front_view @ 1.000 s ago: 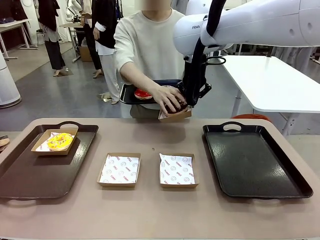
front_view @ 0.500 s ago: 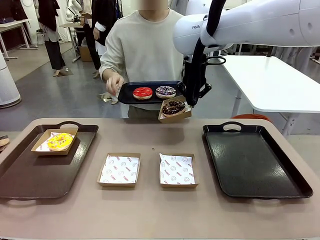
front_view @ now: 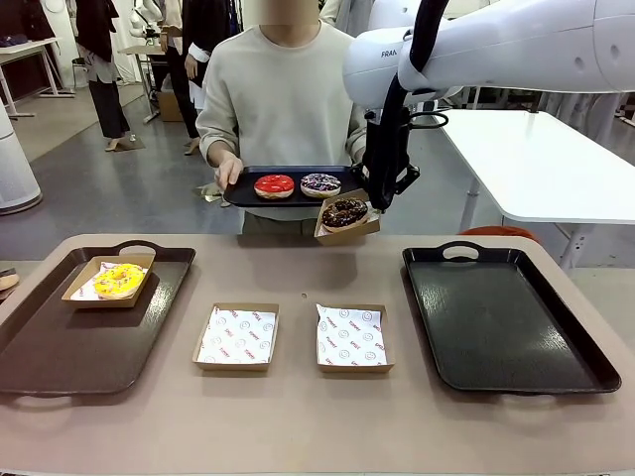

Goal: Individually package the donuts and arrange them on the tray.
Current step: Place the picked Paper togo box on the Handle tray while simultaneously picking up another Paper togo box from the table with the other hand.

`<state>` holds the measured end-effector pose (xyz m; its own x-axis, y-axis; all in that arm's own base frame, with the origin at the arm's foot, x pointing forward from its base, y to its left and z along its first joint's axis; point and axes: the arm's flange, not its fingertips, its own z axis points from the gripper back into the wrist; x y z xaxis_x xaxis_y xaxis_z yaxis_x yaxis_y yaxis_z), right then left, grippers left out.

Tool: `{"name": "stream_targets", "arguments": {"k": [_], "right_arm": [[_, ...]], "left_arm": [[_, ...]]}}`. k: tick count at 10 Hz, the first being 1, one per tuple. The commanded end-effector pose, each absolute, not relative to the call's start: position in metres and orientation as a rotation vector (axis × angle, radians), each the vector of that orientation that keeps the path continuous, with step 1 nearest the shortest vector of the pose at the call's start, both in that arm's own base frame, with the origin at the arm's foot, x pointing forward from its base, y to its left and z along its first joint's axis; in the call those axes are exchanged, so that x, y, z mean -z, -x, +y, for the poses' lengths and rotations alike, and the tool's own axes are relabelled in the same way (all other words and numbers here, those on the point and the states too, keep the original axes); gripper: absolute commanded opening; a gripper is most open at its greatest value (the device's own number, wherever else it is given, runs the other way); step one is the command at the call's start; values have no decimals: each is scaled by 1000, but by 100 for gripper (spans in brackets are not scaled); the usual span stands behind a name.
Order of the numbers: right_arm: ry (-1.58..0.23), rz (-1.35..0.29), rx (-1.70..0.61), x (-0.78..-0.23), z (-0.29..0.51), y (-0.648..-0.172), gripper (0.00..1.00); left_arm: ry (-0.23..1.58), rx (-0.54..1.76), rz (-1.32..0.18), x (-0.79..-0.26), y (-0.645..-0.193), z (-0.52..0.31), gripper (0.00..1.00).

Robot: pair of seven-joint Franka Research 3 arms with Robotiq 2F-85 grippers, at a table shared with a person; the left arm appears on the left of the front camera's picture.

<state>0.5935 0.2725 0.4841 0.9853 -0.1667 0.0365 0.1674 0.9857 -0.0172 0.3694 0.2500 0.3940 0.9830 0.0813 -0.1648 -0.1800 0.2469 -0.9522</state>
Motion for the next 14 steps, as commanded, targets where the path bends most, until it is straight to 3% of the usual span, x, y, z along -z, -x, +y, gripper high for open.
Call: {"name": "stream_targets", "arguments": {"k": [1, 5, 8, 10, 14], "right_arm": [[18, -42, 169, -487, 272, -593, 0], [-1, -26, 96, -485, 268, -591, 2], [-80, 21, -70, -517, 228, -563, 2], [-108, 0, -46, -535, 179, -542, 2], [-187, -42, 40, -509, 71, -526, 2]], "left_arm": [[1302, -191, 88, -398, -367, 249, 100], [1264, -175, 60, -399, -374, 246, 100], [1080, -164, 28, -439, -383, 216, 100], [925, -142, 33, -472, -384, 178, 100], [635, -106, 106, -500, -392, 71, 100]]}}
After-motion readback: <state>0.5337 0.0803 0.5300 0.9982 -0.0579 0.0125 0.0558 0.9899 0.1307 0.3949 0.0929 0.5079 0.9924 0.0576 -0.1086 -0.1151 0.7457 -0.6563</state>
